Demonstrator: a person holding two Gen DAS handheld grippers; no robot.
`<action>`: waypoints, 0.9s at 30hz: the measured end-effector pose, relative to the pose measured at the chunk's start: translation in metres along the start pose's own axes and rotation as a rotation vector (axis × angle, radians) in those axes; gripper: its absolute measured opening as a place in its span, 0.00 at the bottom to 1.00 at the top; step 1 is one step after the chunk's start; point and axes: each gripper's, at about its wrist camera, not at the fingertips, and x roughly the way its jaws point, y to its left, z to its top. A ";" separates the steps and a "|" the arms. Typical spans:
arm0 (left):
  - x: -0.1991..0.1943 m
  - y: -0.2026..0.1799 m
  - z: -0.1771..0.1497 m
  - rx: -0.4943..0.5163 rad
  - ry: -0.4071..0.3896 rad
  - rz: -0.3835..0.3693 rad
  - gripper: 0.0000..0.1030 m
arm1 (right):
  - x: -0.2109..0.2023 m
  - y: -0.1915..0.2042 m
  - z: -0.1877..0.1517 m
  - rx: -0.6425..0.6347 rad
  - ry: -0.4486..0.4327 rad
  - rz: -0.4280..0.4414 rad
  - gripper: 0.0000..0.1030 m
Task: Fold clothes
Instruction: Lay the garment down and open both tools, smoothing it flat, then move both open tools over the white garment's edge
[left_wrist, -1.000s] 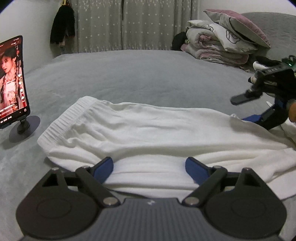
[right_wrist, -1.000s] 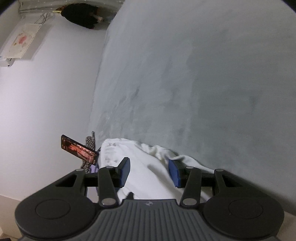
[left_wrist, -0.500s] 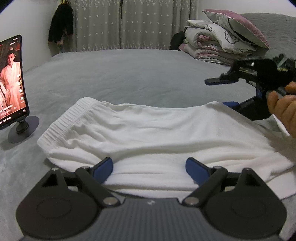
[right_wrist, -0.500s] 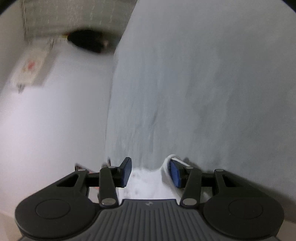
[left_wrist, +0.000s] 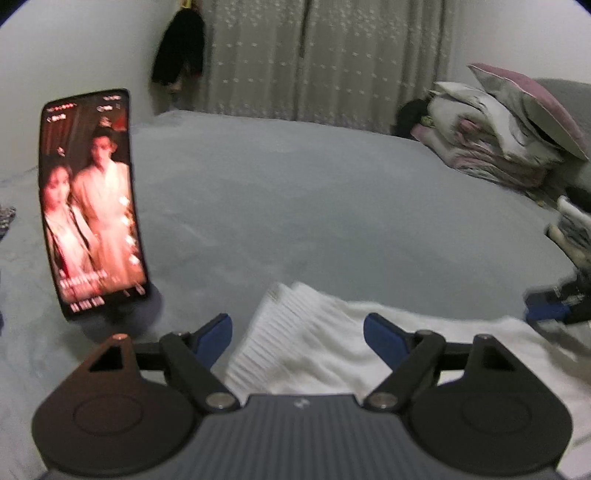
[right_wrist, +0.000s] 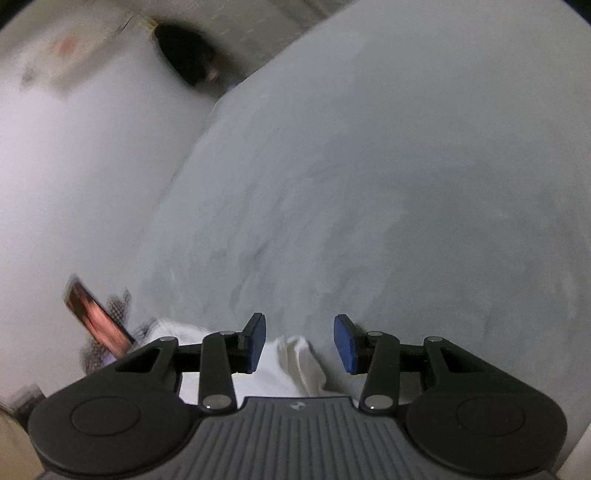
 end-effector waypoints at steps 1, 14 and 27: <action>0.005 0.003 0.004 -0.008 0.003 0.006 0.80 | 0.001 0.007 -0.002 -0.049 0.005 -0.017 0.42; 0.070 -0.001 -0.002 -0.001 0.019 0.092 0.21 | 0.008 0.040 -0.037 -0.431 -0.083 -0.252 0.05; 0.067 -0.019 0.000 0.010 0.049 0.143 0.85 | -0.010 0.050 -0.063 -0.501 -0.178 -0.399 0.48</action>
